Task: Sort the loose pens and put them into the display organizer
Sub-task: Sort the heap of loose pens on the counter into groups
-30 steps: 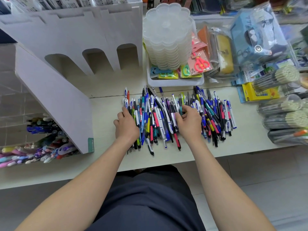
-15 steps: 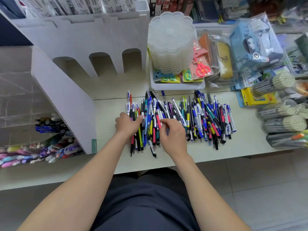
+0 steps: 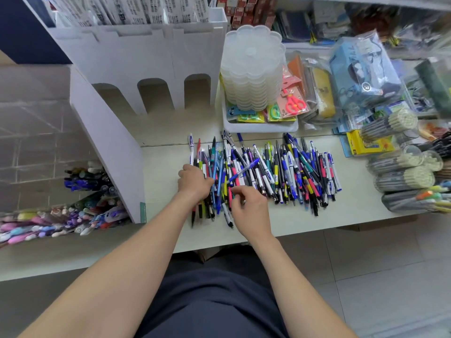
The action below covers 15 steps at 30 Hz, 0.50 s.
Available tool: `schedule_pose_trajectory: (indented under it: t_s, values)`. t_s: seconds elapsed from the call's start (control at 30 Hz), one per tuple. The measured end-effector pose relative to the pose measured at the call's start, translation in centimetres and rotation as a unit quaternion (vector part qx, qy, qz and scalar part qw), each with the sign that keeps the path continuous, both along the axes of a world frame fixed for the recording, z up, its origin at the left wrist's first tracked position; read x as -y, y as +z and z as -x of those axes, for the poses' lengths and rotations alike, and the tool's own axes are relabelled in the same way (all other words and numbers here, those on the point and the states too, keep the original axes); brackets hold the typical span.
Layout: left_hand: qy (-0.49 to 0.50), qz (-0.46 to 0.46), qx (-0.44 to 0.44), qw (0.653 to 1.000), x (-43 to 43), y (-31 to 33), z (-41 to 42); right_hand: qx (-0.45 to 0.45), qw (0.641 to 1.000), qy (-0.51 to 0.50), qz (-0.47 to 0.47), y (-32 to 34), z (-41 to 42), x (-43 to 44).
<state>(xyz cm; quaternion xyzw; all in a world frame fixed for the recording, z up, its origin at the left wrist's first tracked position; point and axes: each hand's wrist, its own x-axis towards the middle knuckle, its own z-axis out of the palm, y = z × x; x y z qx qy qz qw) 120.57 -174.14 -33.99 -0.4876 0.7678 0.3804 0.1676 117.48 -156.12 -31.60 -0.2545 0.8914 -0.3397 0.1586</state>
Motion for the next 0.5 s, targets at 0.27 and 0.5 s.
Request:
schedule_pose_trajectory:
  t_s: [0.27, 0.5]
  values:
    - [0.044, -0.021, -0.073, 0.996, -0.8, 0.5, -1.1, 0.041, 0.997, -0.045, -0.047, 0.6, 0.2, -0.9]
    - [0.1, -0.029, -0.141, 0.984, -0.2, 1.6, -2.3, 0.081, 0.989, -0.076, -0.095, 0.1, 0.4, -1.3]
